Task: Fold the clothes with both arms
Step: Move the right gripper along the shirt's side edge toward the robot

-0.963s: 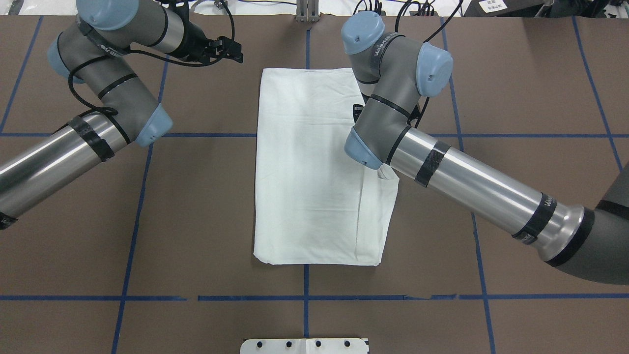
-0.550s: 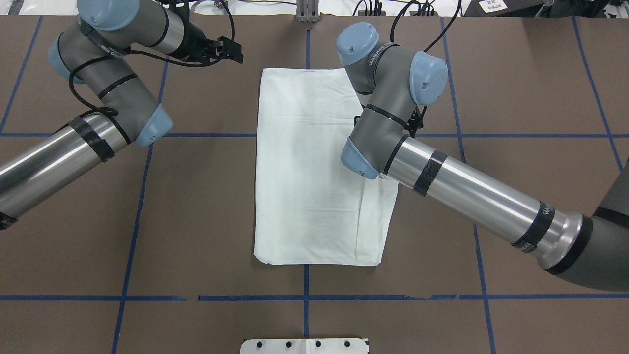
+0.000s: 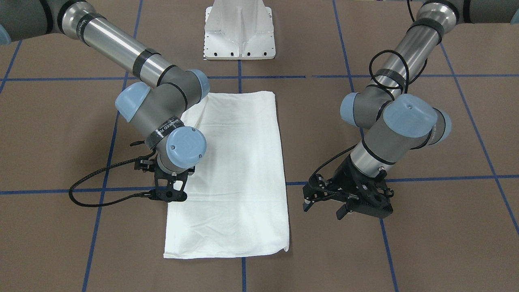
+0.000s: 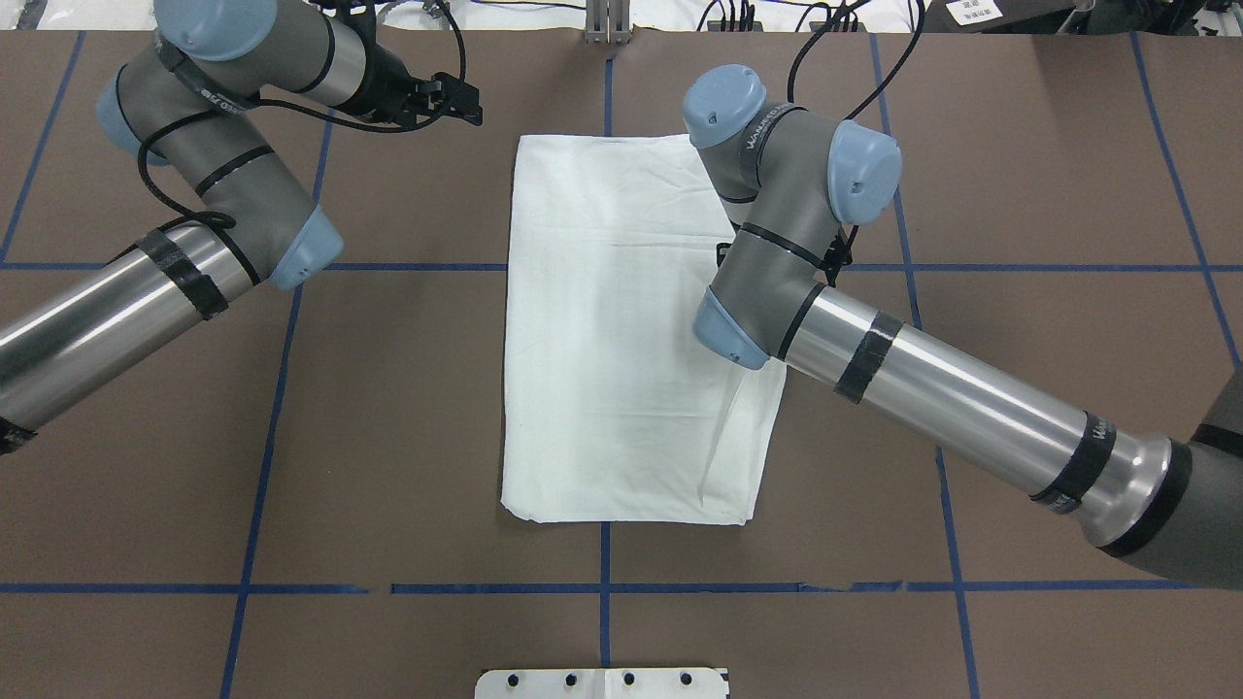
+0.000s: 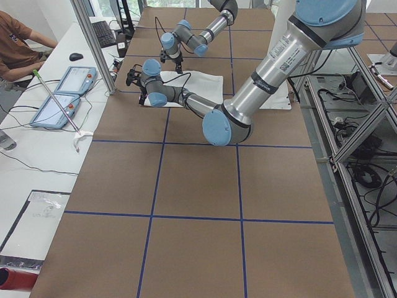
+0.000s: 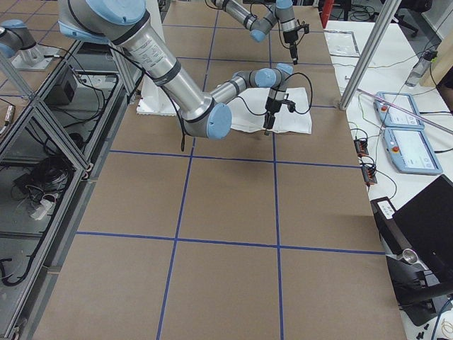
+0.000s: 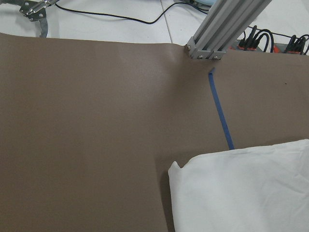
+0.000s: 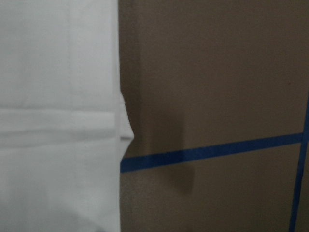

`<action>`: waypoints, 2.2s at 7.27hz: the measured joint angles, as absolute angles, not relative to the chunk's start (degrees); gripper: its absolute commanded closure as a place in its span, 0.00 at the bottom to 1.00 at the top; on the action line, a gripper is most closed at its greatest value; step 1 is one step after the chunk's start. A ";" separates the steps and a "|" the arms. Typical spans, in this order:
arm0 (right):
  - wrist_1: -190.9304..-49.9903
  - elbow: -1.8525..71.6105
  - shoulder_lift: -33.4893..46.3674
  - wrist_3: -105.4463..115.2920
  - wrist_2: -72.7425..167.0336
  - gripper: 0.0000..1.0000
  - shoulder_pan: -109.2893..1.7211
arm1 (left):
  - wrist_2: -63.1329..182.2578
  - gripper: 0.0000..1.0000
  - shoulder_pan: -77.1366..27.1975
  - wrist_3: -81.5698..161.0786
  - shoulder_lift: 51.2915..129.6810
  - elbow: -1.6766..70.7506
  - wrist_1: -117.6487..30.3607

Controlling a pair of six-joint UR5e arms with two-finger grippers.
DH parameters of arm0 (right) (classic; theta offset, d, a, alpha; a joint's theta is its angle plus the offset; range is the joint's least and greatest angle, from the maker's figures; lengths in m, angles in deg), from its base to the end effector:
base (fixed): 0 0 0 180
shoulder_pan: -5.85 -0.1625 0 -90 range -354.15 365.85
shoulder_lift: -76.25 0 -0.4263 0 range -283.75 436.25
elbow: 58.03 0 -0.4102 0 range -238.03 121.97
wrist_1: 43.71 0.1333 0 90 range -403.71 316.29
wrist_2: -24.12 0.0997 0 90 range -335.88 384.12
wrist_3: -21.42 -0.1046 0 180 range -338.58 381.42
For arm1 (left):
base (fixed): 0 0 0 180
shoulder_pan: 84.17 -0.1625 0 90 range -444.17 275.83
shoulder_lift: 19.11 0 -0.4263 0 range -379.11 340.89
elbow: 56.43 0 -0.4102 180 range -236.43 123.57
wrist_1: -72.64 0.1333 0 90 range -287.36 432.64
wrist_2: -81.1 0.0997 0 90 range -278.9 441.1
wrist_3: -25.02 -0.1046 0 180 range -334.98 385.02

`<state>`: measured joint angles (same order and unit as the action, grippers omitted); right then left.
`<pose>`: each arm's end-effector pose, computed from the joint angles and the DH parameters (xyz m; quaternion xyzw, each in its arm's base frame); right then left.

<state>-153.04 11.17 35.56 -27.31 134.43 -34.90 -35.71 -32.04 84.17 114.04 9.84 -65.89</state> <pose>-0.5410 -0.5942 0.3256 -0.0809 -0.1748 -0.0186 0.9811 0.4246 -0.6863 0.2798 0.2161 0.5346 -0.0216 0.8167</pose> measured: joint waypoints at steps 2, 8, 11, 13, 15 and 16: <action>-153.30 17.75 31.70 -27.21 134.70 0.00 -34.93 | -35.71 0.00 -32.04 84.17 114.05 9.89 -65.88; -152.40 24.53 29.62 -29.25 134.32 0.00 -32.33 | -35.63 0.00 -32.05 84.09 114.12 9.86 -65.96; -152.38 26.55 28.83 -32.57 134.27 0.00 -28.98 | -35.62 0.00 -32.05 84.01 114.13 9.91 -65.97; -152.80 27.16 28.47 -34.70 134.35 0.00 -27.34 | -35.62 0.00 -32.05 83.92 114.13 9.87 -65.97; -153.19 29.42 26.23 -35.73 134.47 0.00 -26.59 | -35.62 0.00 -32.05 83.97 114.19 9.91 -65.97; -153.90 32.32 24.00 -35.99 134.50 0.00 -26.25 | -35.62 0.00 -32.05 84.03 114.27 9.92 -65.97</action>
